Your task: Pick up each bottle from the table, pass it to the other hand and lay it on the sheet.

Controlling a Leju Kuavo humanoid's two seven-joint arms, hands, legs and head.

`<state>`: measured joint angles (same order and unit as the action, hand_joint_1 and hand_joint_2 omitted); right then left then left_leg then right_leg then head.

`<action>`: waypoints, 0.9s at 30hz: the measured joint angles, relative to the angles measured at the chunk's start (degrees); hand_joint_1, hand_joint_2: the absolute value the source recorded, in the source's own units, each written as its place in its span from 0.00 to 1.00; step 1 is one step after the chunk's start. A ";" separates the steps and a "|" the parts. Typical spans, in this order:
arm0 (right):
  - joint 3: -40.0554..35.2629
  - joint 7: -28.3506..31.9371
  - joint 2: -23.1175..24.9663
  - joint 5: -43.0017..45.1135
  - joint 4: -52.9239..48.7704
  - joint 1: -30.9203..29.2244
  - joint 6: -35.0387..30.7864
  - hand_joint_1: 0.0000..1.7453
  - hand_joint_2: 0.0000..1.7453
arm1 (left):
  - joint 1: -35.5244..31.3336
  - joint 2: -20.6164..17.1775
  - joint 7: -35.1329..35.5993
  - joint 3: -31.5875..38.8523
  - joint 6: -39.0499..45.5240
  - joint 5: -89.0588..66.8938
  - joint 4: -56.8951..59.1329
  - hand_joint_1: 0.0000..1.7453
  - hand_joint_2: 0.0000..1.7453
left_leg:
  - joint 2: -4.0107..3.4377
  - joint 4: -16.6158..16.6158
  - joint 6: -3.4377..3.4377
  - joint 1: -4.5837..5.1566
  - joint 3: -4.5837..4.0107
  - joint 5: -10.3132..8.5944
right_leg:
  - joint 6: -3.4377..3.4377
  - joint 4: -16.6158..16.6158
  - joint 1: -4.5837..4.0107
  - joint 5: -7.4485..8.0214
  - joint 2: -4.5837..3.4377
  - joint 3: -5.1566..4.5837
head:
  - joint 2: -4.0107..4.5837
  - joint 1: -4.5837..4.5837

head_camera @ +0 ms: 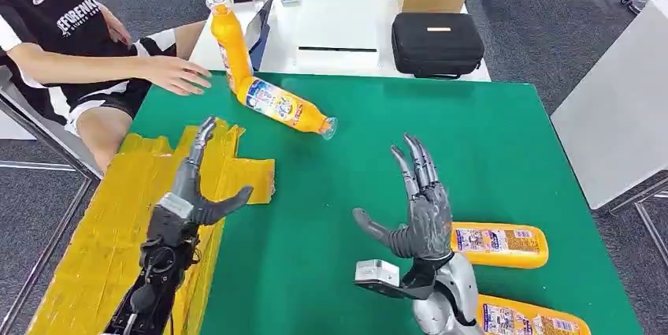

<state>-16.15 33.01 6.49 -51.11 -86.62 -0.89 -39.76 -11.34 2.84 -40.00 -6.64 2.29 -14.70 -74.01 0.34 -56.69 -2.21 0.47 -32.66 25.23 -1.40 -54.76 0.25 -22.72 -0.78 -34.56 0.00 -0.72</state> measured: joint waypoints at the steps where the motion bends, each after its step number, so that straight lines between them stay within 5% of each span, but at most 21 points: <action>1: 1.28 0.37 0.37 -0.43 -0.48 0.05 0.00 0.00 1.00 | 0.37 0.15 -0.11 0.32 -0.43 0.67 -1.58 0.00 1.00 | 0.00 0.00 0.00 0.00 0.00 0.00 | 0.00 0.00 0.00 0.00 0.00 0.00 | 0.00 0.00; 12: 12.04 0.65 5.00 -18.97 -7.15 0.47 0.00 0.00 1.00 | 3.07 1.42 -0.20 3.08 -9.31 13.81 -11.34 0.00 1.00 | -0.01 0.00 0.00 -0.01 0.03 -0.03 | 0.00 -0.01 0.00 0.02 0.00 0.03 | 0.00 0.02; 15: 11.67 -9.45 4.01 -25.97 -7.45 0.22 0.35 0.00 1.00 | 3.34 1.83 -0.22 3.95 -11.71 14.85 -12.36 0.00 1.00 | -0.02 0.00 0.00 0.00 0.02 -0.02 | 0.00 -0.01 0.00 0.01 0.00 0.03 | 0.00 0.00; 17: 9.98 -19.85 1.30 -28.89 -7.39 -0.52 3.84 0.00 1.00 | 3.62 2.10 -0.22 4.67 -13.15 14.88 -12.93 0.00 1.00 | 0.04 0.00 -0.01 0.03 0.01 -0.02 | 0.00 0.00 0.01 0.01 0.01 0.03 | 0.00 0.02; 20: 8.19 -26.79 -2.98 -28.13 -7.39 -1.48 13.11 0.00 1.00 | 4.12 2.27 -0.22 5.33 -13.79 14.62 -13.19 0.00 1.00 | 0.04 0.00 -0.01 0.09 0.01 -0.02 | -0.02 0.01 0.04 0.02 0.00 0.03 | 0.00 0.02; 27: 7.25 -26.95 -13.20 -20.89 -7.39 -3.29 30.70 0.00 1.00 | 4.28 2.62 -0.22 6.42 -15.78 14.09 -13.02 0.00 1.00 | 0.11 0.00 -0.03 0.16 0.00 -0.02 | -0.04 0.01 0.16 0.03 0.03 0.02 | 0.00 0.00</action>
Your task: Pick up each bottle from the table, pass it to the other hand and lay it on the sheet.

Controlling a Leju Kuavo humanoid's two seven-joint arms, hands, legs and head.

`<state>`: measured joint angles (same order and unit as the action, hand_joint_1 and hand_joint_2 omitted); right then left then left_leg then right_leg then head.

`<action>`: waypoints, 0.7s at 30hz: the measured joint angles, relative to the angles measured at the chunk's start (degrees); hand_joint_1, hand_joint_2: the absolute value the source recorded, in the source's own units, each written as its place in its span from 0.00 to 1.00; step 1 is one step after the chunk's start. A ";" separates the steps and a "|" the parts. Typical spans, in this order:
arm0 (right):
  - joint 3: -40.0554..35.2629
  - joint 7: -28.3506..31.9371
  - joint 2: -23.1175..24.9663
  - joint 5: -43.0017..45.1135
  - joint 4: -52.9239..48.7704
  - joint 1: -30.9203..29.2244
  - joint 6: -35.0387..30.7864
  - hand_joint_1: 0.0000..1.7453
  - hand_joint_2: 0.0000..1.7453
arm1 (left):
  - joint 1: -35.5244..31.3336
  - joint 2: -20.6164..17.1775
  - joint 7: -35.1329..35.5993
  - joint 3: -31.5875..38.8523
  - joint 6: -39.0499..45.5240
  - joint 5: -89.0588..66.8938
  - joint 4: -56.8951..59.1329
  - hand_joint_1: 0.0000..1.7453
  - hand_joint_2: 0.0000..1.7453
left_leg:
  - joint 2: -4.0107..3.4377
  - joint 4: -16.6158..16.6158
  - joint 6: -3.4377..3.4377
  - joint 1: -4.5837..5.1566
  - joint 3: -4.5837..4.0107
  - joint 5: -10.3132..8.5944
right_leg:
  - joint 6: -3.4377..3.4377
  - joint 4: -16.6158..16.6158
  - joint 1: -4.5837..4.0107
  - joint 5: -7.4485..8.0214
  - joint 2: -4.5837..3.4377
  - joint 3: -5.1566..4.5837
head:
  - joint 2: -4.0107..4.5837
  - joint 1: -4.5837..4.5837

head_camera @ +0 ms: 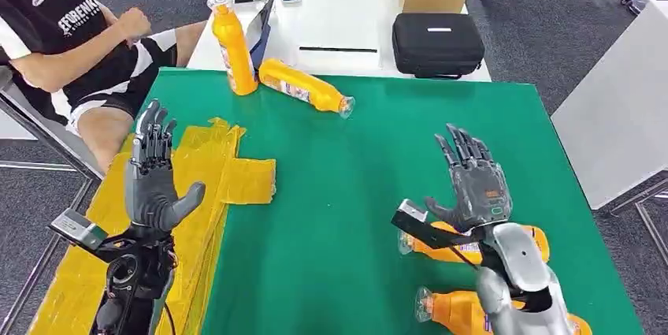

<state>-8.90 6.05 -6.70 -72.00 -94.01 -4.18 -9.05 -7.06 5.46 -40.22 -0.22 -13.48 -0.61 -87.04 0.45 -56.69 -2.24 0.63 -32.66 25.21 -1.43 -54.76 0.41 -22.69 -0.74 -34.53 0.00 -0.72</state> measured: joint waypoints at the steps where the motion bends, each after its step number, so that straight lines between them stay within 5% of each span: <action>1: 0.04 0.53 -0.97 1.06 0.00 -0.22 1.06 0.00 1.00 | -0.04 0.07 0.00 0.02 -0.11 0.00 0.07 0.00 1.00 | 0.00 0.00 -0.01 0.00 0.00 0.01 | 0.00 0.00 0.00 0.00 -0.01 -0.01 | 0.00 0.02; 21: 0.72 4.77 -8.75 6.35 0.90 -0.38 9.52 0.00 1.00 | -0.71 1.05 0.00 0.05 -2.19 0.07 1.47 0.00 1.00 | -0.01 0.00 -0.01 0.02 0.01 0.01 | 0.00 0.01 0.00 0.00 -0.01 -0.01 | 0.00 -0.02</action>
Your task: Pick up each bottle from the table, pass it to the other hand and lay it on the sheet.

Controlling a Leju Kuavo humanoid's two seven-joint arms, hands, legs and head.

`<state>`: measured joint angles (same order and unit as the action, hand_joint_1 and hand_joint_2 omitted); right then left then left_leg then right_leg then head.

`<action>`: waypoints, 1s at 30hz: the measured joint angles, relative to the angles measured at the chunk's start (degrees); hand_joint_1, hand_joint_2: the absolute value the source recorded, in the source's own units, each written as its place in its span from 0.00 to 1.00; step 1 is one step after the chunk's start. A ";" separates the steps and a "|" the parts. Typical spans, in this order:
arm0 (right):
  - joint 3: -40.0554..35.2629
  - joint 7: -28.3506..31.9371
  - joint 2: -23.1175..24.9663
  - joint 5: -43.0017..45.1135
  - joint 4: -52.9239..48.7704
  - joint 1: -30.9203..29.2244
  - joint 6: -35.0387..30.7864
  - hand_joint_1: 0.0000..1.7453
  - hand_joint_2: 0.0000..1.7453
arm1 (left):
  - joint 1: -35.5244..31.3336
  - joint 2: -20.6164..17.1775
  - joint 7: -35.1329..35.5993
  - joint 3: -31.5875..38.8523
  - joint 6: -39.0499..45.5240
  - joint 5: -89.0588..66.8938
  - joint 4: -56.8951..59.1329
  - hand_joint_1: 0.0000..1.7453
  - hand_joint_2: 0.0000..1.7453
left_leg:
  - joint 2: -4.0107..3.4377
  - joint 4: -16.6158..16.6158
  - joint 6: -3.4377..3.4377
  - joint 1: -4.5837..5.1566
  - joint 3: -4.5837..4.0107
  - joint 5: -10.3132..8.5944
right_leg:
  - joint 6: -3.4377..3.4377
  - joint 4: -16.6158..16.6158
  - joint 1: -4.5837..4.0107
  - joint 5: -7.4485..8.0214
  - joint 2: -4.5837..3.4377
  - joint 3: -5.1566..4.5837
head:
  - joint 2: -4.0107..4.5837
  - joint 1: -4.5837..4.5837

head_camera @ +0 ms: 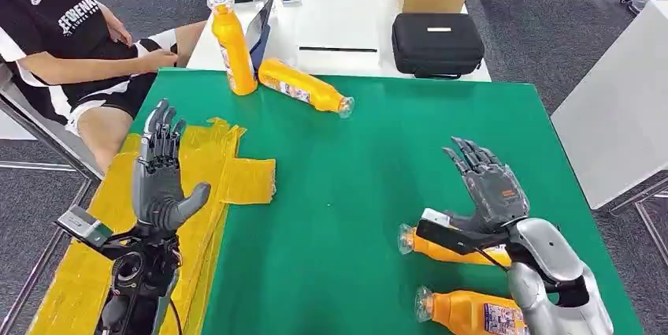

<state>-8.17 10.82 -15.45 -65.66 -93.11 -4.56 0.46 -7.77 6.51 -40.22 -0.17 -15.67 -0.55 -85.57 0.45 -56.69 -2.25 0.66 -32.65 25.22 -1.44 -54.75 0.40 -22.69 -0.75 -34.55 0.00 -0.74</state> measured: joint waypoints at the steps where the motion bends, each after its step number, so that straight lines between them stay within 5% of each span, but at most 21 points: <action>1: 0.00 0.52 -0.35 0.41 0.11 0.37 0.48 0.00 1.00 | 0.00 0.07 0.00 0.02 -0.17 -0.07 0.11 0.00 1.00 | 0.01 0.00 0.00 0.00 0.00 0.00 | 0.00 0.00 0.00 0.00 0.00 0.00 | 0.00 0.02; 30: 6.43 1.07 0.35 -2.17 -0.55 8.81 2.38 0.00 1.00 | -0.30 0.28 0.00 1.16 -0.35 -1.90 3.98 0.00 1.00 | -0.02 0.00 -0.01 -0.01 0.00 0.02 | -0.01 0.01 0.00 -0.01 0.00 -0.01 | 0.00 0.00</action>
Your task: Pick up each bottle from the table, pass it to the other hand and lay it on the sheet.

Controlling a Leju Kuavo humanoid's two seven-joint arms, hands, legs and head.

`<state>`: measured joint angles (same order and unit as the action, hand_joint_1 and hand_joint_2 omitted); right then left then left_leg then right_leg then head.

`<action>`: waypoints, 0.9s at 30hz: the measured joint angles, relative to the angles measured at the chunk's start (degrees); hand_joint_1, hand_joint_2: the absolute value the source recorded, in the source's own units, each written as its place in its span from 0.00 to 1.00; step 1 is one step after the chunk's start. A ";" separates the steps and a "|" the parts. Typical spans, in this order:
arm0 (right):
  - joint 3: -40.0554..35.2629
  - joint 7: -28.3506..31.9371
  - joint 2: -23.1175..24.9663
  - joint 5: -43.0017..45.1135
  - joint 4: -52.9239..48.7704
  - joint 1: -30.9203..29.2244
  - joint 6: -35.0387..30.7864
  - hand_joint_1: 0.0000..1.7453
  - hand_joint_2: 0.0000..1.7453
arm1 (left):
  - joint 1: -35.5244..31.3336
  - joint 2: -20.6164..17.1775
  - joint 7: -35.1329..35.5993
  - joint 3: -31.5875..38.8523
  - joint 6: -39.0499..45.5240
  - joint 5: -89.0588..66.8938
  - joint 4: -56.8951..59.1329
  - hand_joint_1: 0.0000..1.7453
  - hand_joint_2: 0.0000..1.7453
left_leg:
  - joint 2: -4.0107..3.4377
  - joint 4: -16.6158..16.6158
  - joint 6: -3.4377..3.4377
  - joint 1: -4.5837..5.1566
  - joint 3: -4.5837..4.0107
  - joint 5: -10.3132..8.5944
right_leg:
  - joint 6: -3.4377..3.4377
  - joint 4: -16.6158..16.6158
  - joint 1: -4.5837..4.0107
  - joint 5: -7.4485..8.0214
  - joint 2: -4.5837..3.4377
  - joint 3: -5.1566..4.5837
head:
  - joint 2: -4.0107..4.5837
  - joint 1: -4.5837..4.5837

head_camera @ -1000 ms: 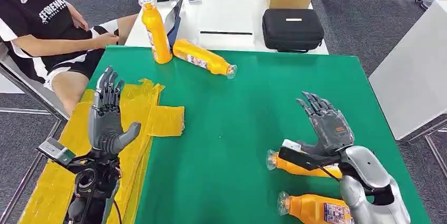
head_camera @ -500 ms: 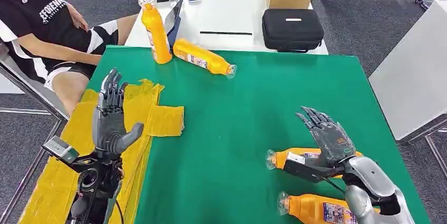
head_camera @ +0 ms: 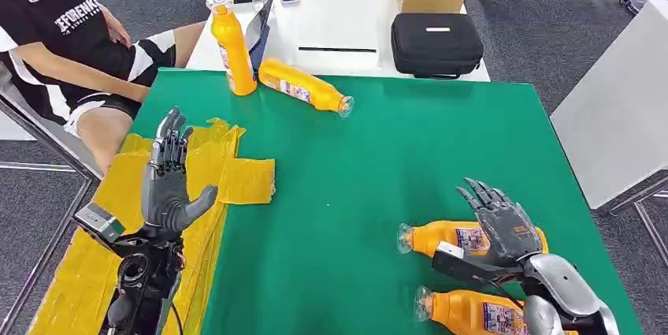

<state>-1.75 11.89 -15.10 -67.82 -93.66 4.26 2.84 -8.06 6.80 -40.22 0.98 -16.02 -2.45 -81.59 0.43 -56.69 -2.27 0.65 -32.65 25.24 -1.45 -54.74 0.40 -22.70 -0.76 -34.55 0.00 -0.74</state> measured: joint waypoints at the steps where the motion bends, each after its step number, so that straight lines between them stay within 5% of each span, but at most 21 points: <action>1: 0.44 -0.15 0.09 -0.26 0.53 -0.12 0.02 0.00 1.00 | -0.01 0.04 0.00 0.00 -0.09 -0.02 0.15 0.00 1.00 | 0.00 0.00 0.00 0.00 0.00 0.00 | 0.00 0.00 0.00 0.00 0.00 0.01 | 0.00 0.02; 27: 1.51 -2.32 1.53 -4.87 24.92 -13.35 2.71 0.00 1.00 | -0.80 1.33 0.04 0.57 -1.49 -0.11 3.28 0.00 1.00 | 0.01 0.00 -0.01 0.00 0.00 -0.02 | -0.02 -0.01 0.00 0.02 0.00 0.01 | 0.00 0.00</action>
<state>-0.24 9.57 -13.57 -72.70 -68.74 -9.10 5.55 -8.86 8.13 -40.17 1.55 -17.51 -2.56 -78.31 0.43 -56.70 -2.28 0.65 -32.66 25.22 -1.47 -54.75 0.40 -22.68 -0.76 -34.54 0.00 -0.74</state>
